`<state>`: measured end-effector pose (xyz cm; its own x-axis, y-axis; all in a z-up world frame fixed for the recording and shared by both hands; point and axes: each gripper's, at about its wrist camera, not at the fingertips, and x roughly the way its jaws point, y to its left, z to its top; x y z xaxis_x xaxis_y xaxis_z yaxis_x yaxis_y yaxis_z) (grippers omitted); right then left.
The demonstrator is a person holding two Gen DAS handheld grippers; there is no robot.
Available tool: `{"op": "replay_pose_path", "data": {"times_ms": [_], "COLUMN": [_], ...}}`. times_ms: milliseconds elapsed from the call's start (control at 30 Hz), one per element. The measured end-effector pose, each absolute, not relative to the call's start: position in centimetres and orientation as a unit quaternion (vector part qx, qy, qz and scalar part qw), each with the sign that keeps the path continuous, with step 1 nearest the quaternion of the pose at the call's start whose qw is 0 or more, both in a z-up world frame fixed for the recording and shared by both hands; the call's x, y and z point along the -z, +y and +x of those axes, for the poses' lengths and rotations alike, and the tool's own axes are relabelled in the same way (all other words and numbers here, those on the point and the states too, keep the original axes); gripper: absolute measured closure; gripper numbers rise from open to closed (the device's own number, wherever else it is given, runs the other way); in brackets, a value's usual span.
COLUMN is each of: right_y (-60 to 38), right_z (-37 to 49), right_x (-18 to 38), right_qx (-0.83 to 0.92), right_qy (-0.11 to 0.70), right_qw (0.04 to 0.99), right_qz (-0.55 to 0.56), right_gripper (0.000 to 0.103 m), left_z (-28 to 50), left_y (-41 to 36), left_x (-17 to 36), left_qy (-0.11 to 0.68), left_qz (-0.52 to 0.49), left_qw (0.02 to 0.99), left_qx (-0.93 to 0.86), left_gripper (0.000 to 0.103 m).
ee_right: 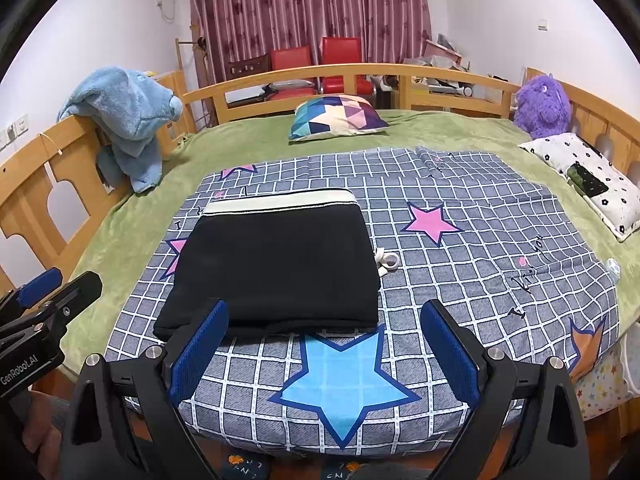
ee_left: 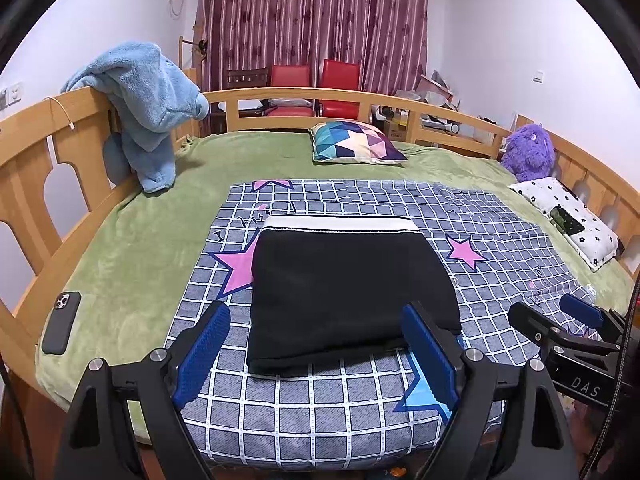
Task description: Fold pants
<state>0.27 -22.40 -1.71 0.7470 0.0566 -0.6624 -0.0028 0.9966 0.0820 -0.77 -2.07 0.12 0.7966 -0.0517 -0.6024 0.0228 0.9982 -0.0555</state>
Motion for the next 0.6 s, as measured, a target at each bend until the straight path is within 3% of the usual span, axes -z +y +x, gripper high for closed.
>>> {"op": "replay_pose_path", "data": {"times_ms": [600], "right_y": [-22.32], "right_z": [0.41], "right_x": [1.96], "right_qx": [-0.014], "right_qy": [0.355], "right_qw": [0.934], "right_qz": [0.036], "right_gripper": [0.007], "left_z": [-0.88], "left_y": [-2.11], "left_x": [-0.14], "left_qy": [0.315], "left_qz": [-0.024], "left_qw": [0.948], "left_qx": [0.023], "left_gripper": [0.015]}}
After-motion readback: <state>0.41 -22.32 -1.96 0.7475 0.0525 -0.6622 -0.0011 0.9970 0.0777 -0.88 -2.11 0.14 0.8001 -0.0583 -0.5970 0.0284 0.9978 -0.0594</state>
